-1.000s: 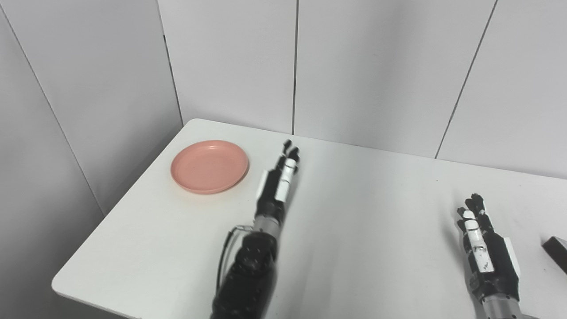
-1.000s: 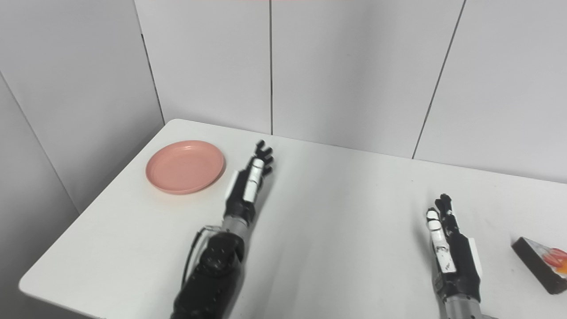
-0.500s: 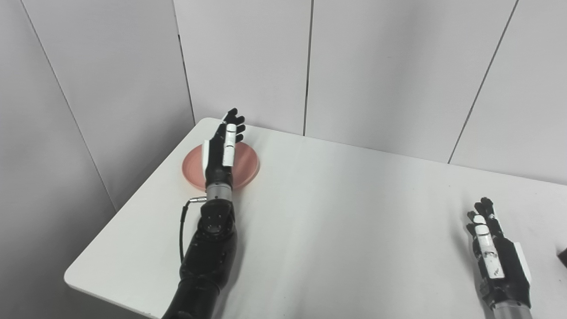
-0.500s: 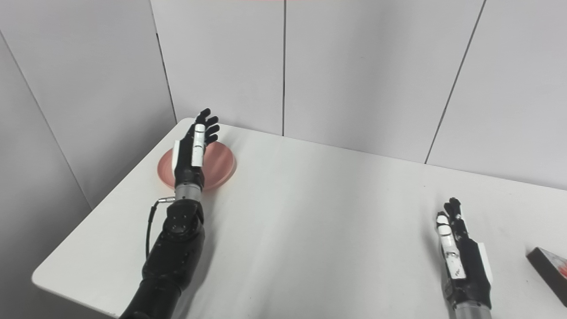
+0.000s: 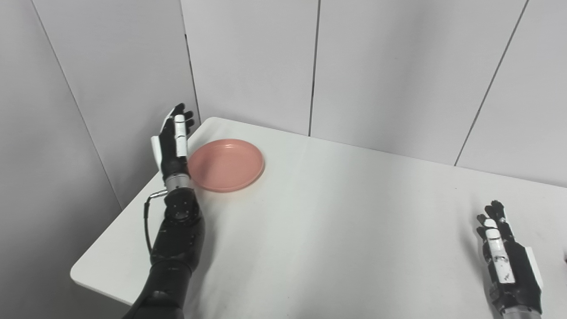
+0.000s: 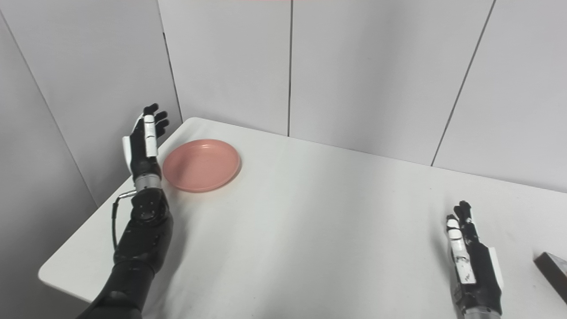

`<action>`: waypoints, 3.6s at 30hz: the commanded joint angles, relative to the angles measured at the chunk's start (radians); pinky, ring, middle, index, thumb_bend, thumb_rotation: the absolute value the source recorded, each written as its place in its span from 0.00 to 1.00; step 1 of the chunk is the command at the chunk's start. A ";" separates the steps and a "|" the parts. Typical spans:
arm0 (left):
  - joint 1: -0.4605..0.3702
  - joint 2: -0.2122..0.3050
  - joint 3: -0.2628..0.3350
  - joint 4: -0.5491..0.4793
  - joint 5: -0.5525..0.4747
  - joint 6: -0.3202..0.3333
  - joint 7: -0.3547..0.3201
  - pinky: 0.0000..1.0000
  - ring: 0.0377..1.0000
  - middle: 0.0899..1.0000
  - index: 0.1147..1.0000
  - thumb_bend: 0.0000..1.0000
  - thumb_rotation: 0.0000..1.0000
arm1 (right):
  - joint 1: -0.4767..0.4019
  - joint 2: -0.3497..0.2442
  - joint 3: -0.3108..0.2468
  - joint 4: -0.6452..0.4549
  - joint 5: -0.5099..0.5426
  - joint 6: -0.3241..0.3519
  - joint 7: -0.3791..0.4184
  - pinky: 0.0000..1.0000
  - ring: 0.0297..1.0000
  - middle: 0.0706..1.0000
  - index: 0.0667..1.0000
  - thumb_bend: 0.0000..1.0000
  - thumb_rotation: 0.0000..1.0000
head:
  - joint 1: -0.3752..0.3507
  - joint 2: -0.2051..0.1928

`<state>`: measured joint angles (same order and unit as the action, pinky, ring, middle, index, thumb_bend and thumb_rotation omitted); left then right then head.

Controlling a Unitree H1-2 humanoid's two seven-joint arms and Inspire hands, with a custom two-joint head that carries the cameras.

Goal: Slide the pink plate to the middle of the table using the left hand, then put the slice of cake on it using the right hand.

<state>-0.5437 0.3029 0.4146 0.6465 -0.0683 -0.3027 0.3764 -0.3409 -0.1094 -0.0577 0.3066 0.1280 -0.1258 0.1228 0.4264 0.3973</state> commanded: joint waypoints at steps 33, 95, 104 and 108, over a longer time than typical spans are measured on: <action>-0.099 0.067 -0.068 0.268 -0.161 -0.056 -0.209 0.95 0.90 0.87 0.87 0.76 1.00 | 0.030 -0.006 -0.004 -0.077 0.015 0.012 0.004 1.00 0.98 0.99 0.99 0.36 0.82 | 0.018 0.027; -0.069 -0.173 -0.209 0.039 -0.268 0.208 -0.522 0.91 0.91 0.90 0.89 0.76 1.00 | 0.034 0.019 0.009 -0.111 -0.002 0.038 -0.022 0.99 0.95 0.96 0.97 0.41 0.73 | -0.030 0.062; -0.029 -0.246 -0.245 -0.068 -0.215 0.236 -0.457 0.89 0.91 0.90 0.89 0.75 1.00 | 0.035 0.025 0.013 -0.123 -0.014 0.056 -0.025 0.99 0.94 0.96 0.97 0.42 0.76 | -0.059 0.074; -0.006 -0.274 -0.268 -0.107 -0.198 0.260 -0.462 0.93 0.94 0.93 0.92 0.73 1.00 | 0.033 0.028 0.015 -0.117 -0.024 0.052 -0.029 0.99 0.94 0.96 0.97 0.45 0.76 | -0.075 0.082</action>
<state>-0.5302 0.0316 0.1633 0.5667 -0.2814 -0.0554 -0.0764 -0.2862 -0.0856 -0.0440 0.2151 0.1025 -0.0652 0.0968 0.3498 0.4786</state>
